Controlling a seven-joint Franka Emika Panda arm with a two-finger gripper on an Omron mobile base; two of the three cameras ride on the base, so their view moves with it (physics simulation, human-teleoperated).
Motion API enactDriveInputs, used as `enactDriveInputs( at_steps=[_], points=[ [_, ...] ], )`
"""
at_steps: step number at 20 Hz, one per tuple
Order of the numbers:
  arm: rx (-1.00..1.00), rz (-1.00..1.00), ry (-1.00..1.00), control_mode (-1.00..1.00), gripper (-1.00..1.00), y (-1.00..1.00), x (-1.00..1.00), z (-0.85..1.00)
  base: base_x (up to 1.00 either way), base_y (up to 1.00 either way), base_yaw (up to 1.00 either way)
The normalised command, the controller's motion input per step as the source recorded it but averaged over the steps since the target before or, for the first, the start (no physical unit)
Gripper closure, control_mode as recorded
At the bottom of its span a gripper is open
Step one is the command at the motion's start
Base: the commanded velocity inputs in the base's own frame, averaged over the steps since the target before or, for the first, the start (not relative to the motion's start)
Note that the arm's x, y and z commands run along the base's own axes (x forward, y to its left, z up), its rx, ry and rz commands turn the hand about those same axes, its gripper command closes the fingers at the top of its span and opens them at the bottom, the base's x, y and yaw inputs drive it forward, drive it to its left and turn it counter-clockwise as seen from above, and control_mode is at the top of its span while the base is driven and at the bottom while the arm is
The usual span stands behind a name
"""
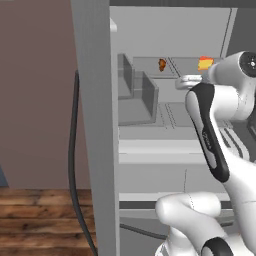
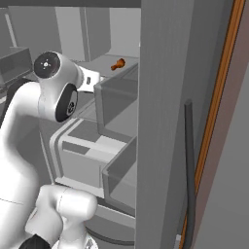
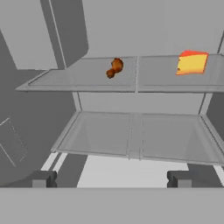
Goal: Take the cheese, chicken drumstick, and carrot from the fridge and place them on the plate on the dining counter to create an appetizer plate.
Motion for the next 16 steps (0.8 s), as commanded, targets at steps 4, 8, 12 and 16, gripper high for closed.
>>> enactDriveInputs(
  at_steps=[4, 8, 12, 16],
  points=[
    [0.00, 0.00, 0.08, -1.00, -1.00, 0.04, 0.20, 0.16, 0.00, 0.00, 0.00],
    [0.00, 0.00, 0.08, -1.00, -1.00, 0.00, 0.33, 0.04, 0.00, 0.00, 0.00],
    [0.00, 0.00, 0.04, -1.00, -1.00, 0.00, 0.50, 0.00, 0.00, 0.00, 0.00],
    [0.00, 0.00, 0.00, -1.00, -1.00, 0.00, 0.59, 0.00, 0.00, 0.00, 0.00]
  ],
)
